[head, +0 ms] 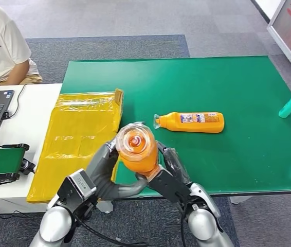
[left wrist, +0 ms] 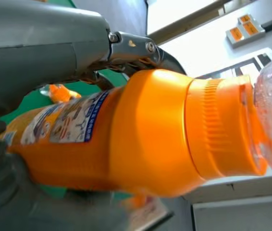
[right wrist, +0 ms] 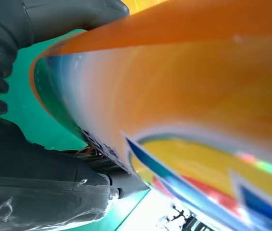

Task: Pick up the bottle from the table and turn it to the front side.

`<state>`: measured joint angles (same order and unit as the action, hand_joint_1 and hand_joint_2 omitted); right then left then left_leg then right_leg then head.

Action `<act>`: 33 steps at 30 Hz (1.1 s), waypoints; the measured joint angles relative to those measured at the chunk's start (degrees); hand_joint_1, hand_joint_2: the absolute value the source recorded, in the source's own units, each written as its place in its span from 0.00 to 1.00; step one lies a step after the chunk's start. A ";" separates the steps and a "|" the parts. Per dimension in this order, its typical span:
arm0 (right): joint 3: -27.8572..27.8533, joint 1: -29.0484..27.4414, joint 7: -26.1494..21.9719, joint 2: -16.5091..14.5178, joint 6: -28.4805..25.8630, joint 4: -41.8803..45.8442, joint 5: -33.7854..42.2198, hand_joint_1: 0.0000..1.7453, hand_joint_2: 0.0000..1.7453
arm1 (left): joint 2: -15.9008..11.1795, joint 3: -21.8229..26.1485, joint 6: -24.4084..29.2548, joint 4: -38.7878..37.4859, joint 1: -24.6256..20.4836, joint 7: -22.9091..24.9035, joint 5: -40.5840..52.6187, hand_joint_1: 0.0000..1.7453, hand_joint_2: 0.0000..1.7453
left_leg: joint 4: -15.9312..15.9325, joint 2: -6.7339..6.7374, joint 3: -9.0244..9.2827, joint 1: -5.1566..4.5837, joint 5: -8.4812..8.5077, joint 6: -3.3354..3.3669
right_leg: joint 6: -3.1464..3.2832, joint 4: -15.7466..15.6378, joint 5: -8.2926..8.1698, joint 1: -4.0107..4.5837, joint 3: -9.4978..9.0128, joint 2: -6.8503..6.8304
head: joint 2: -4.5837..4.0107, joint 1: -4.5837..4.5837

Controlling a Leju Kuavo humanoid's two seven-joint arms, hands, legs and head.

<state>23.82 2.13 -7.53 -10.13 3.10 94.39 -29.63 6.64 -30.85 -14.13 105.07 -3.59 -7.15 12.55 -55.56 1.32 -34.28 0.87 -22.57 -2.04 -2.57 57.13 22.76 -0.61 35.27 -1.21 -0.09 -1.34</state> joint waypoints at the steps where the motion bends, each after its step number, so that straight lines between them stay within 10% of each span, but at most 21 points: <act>1: -0.11 -0.44 0.03 0.01 -0.03 0.77 -0.02 1.00 1.00 | 0.07 0.01 0.01 0.00 -0.01 0.04 0.00 1.00 1.00 | 0.00 0.00 -0.01 0.00 0.00 0.00 | 0.00 0.00 0.00 0.00 0.00 0.00 | 0.01 0.00; 17: -0.79 -4.75 -0.08 0.15 0.31 8.10 1.91 1.00 1.00 | 1.41 -0.10 0.11 0.96 -0.31 -0.19 0.19 1.00 1.00 | 0.00 0.00 -0.04 0.00 -0.02 0.02 | -0.01 0.00 0.00 0.00 -0.01 -0.01 | 0.01 0.01; 18: -0.92 -5.07 -0.16 0.21 0.51 8.76 2.20 0.95 1.00 | 1.48 -0.16 0.16 1.14 -0.29 -0.24 0.22 1.00 1.00 | 0.00 0.00 -0.05 0.00 -0.02 0.02 | -0.01 0.00 0.01 0.00 -0.01 -0.01 | 0.01 0.00; 22: -1.35 -5.88 -0.38 0.31 1.17 11.09 2.63 0.00 1.00 | 1.69 -0.32 0.24 1.71 -0.08 -0.46 0.69 1.00 1.00 | 0.00 0.00 -0.05 0.00 -0.03 0.03 | -0.01 0.00 0.01 0.00 0.00 -0.01 | 0.01 0.01; 33: -5.47 -7.35 -0.50 -0.17 -0.01 16.00 1.99 0.00 1.00 | 2.19 7.10 10.13 3.28 3.44 0.57 23.86 1.00 1.00 | 0.00 0.00 -0.03 0.00 -0.02 0.01 | 0.00 0.00 0.01 0.00 0.01 -0.01 | 0.00 0.00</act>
<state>18.35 -5.22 -8.03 -10.30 3.09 110.39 -27.63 8.84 -23.75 -3.99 108.34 -0.15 -6.58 36.40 -55.56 1.32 -34.32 0.87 -22.59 -2.03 -2.57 57.13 22.77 -0.61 35.28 -1.22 -0.10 -1.34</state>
